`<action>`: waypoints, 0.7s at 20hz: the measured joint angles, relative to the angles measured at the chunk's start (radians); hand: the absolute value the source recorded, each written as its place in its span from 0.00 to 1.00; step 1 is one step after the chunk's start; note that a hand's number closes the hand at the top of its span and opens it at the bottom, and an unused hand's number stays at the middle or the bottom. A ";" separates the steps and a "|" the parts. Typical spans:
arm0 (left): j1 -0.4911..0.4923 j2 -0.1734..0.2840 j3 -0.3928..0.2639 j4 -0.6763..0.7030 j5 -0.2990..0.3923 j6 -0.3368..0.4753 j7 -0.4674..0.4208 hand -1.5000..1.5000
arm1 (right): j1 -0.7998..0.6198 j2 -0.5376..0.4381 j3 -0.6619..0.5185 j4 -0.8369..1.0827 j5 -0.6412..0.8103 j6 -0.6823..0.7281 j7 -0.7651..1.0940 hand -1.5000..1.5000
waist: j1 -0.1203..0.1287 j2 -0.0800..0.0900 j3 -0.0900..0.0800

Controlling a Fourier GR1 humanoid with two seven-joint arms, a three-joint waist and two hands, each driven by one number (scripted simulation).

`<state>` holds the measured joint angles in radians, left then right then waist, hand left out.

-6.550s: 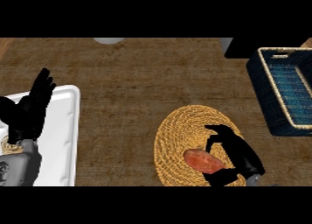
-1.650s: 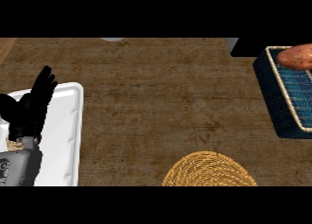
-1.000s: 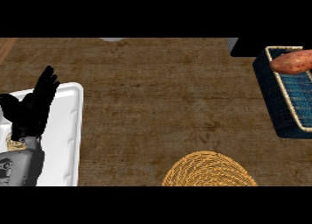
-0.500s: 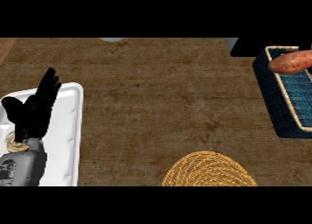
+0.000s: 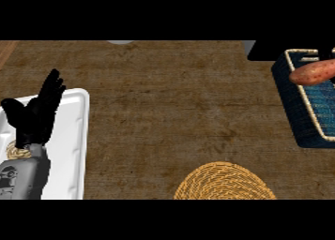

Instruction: Pick the sweet potato from the placemat and place it in the basket

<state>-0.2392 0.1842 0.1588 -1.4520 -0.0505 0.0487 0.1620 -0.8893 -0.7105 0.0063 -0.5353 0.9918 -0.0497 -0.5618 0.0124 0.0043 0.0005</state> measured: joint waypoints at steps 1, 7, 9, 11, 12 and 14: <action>-0.005 0.006 0.003 -0.005 0.006 -0.006 0.011 0.50 | 0.010 0.002 -0.002 0.012 0.005 -0.011 -0.008 1.00 | 0.000 0.000 -0.001; 0.023 0.006 0.002 -0.030 0.003 -0.007 0.009 0.50 | -0.016 0.008 -0.012 0.072 0.031 0.015 -0.016 1.00 | 0.002 -0.001 0.000; 0.033 0.006 0.003 -0.042 0.008 -0.011 0.014 0.50 | -0.029 0.010 -0.013 0.095 0.041 0.034 0.000 1.00 | 0.004 -0.001 0.000; 0.024 0.008 0.009 -0.029 0.012 -0.012 0.008 0.50 | -0.040 0.015 -0.013 0.124 0.057 0.039 0.032 1.00 | 0.005 0.001 0.000; 0.030 0.002 0.004 -0.033 0.010 -0.011 0.003 0.50 | -0.038 0.010 -0.012 0.141 0.067 0.031 0.037 1.00 | 0.006 0.001 0.000; 0.034 0.001 0.001 -0.041 0.009 -0.012 0.008 0.50 | -0.045 0.008 -0.013 0.159 0.077 0.044 0.062 1.00 | 0.006 0.001 0.000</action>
<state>-0.2050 0.1852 0.1596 -1.4935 -0.0415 0.0365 0.1703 -0.9343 -0.7023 -0.0068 -0.3765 1.0691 -0.0053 -0.4997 0.0182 0.0049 0.0003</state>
